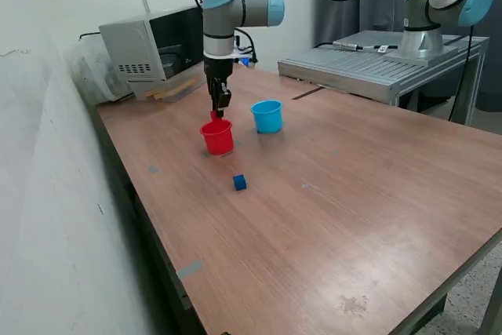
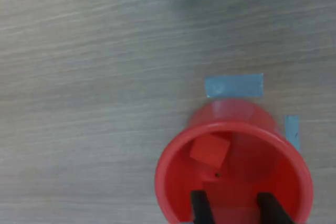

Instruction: Place red objects in the red bin, and blue objects in the blue bin.

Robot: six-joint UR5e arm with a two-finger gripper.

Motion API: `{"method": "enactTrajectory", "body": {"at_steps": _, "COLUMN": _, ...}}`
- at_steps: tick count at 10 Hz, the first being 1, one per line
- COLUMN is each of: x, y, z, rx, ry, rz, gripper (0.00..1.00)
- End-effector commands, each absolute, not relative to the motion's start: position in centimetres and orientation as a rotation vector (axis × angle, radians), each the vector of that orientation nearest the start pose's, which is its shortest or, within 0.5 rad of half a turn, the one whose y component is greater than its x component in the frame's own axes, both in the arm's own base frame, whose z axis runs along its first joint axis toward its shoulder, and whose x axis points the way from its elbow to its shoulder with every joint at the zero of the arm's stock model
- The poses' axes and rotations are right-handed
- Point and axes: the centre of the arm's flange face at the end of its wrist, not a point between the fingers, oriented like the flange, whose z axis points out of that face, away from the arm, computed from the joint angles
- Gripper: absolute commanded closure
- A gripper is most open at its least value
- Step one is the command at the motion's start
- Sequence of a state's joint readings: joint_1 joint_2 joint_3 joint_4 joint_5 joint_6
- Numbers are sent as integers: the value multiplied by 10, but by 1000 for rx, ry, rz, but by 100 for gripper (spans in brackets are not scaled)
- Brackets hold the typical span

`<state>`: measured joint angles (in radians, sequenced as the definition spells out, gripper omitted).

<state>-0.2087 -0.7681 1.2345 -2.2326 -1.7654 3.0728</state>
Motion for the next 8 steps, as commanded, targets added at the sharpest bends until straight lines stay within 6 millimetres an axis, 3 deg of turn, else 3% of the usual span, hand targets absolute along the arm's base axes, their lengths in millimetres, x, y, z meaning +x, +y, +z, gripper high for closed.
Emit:
{"method": "enactTrajectory", "body": {"at_steps": 1, "x": -782, "y": 53, "z": 201, "rx": -1988, "ry": 2343, "rz": 425, "gripper": 0}}
{"method": "enactTrajectory", "body": {"at_steps": 4, "x": -782, "y": 47, "z": 202, "rx": -1997, "ry": 2336, "rz": 425, "gripper": 0}}
{"method": "enactTrajectory", "body": {"at_steps": 6, "x": -780, "y": 28, "z": 205, "rx": -2028, "ry": 2317, "rz": 419, "gripper": 0}}
{"method": "enactTrajectory", "body": {"at_steps": 7, "x": -780, "y": -2, "z": 215, "rx": -2065, "ry": 2300, "rz": 436, "gripper": 0}}
{"method": "enactTrajectory", "body": {"at_steps": 8, "x": -776, "y": -37, "z": 211, "rx": -2118, "ry": 2257, "rz": 422, "gripper": 0}}
